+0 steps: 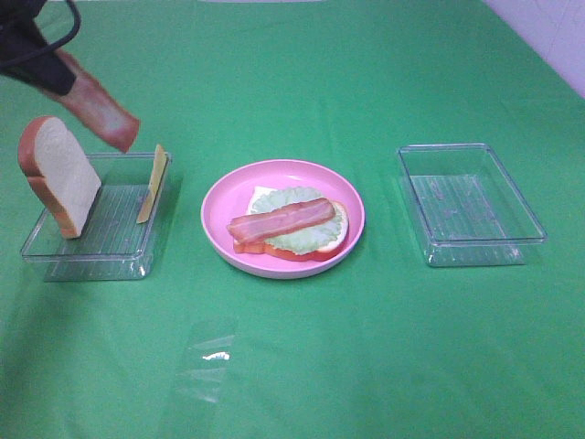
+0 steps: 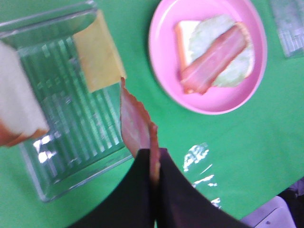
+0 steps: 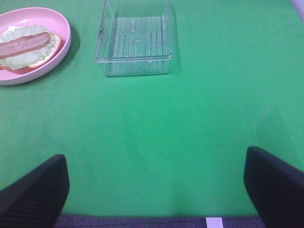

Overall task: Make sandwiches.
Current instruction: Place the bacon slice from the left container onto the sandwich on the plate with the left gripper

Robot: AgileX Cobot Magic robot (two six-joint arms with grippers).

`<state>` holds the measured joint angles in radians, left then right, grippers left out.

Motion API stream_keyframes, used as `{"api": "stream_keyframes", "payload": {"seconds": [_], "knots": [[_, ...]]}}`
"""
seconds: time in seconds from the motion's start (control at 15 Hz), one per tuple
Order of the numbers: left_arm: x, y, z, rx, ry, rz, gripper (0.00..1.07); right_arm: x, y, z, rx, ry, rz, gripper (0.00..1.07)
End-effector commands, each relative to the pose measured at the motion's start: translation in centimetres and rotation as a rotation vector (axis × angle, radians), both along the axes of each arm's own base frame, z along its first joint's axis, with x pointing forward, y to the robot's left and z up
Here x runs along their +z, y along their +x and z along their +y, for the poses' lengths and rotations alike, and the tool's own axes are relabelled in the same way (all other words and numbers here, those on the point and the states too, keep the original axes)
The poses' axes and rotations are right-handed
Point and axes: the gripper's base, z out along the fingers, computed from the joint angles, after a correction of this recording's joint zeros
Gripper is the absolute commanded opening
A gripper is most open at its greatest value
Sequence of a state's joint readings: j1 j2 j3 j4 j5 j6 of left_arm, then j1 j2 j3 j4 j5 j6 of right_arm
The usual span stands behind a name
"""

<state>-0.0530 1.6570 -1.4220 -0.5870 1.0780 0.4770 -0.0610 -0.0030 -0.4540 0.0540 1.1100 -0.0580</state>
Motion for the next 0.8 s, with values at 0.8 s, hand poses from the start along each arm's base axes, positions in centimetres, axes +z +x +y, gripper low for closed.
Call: {"api": "stream_keyframes", "payload": {"seconds": [0.8], "knots": [[-4.7, 4.7, -19.1, -0.380, -0.150, -0.015, 0.00, 0.0, -0.4, 0.0, -0.003, 0.000, -0.033, 0.96]]}}
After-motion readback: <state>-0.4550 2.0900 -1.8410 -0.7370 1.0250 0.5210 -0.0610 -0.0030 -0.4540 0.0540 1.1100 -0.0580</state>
